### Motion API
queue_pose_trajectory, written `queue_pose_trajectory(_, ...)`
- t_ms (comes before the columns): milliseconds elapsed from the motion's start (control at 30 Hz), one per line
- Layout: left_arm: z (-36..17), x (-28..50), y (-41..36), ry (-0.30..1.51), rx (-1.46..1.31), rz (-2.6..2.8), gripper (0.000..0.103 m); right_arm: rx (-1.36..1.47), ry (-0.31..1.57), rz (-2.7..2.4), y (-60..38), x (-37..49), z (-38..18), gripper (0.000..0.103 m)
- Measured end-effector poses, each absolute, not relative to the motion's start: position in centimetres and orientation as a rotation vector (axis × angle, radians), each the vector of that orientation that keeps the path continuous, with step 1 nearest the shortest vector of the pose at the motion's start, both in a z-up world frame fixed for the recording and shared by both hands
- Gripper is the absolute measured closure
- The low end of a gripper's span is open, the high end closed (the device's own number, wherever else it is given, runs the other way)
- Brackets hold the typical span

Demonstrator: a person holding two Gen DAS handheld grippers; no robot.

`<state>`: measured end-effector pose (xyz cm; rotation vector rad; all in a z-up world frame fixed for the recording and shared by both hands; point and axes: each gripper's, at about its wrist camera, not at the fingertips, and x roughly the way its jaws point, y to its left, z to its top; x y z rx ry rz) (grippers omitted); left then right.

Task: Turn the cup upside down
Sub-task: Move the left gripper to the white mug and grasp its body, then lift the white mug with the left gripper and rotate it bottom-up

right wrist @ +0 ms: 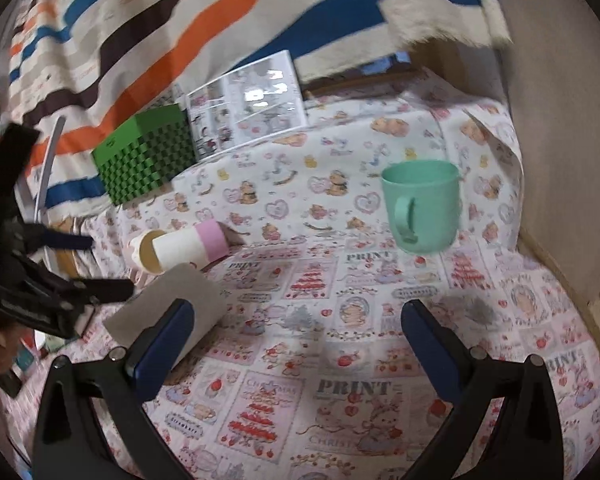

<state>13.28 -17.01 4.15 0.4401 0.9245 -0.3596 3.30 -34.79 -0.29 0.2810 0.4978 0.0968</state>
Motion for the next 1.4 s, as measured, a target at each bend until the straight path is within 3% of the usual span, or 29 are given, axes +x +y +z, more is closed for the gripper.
queue_pose_trajectory(367, -0.8, 20.3, -17.0, 1.258, 0.197, -0.438, 0.000, 0.247, 0.489, 0.088, -34.4, 3.2, -0.1, 0.000)
queue_pose_trajectory(533, -2.1, 21.0, -17.3, 1.283, 0.209, -0.394, 0.009, 0.241, 0.490, 0.060, -34.4, 3.4, -0.1, 0.000)
queue_pose_trajectory(567, -2.4, 21.1, -17.3, 1.298, 0.199, -0.404, 0.014, 0.241, 0.489, 0.050, -34.4, 3.4, -0.1, 0.000)
queue_pose_trajectory(600, -2.6, 21.2, -17.2, 1.316, 0.179, -0.401, 0.025, 0.247, 0.489, 0.055, -34.6, 3.4, -0.2, 0.000)
queue_pose_trajectory(667, -2.5, 21.0, -16.5, 1.333, 0.128, -0.377, 0.026, 0.259, 0.500, 0.056, -34.8, 3.5, -0.3, 0.000)
queue_pose_trajectory(1033, 6.9, 13.8, -13.7, 1.007, 0.188, -0.436, 0.027, 0.264, 0.522, 0.061, -34.7, 3.7, -0.5, 0.000)
queue_pose_trajectory(1400, 5.1, 12.4, -11.1, 0.761, 0.096, -0.404, 0.027, 0.268, 0.532, 0.061, -34.8, 3.8, -0.6, 0.000)
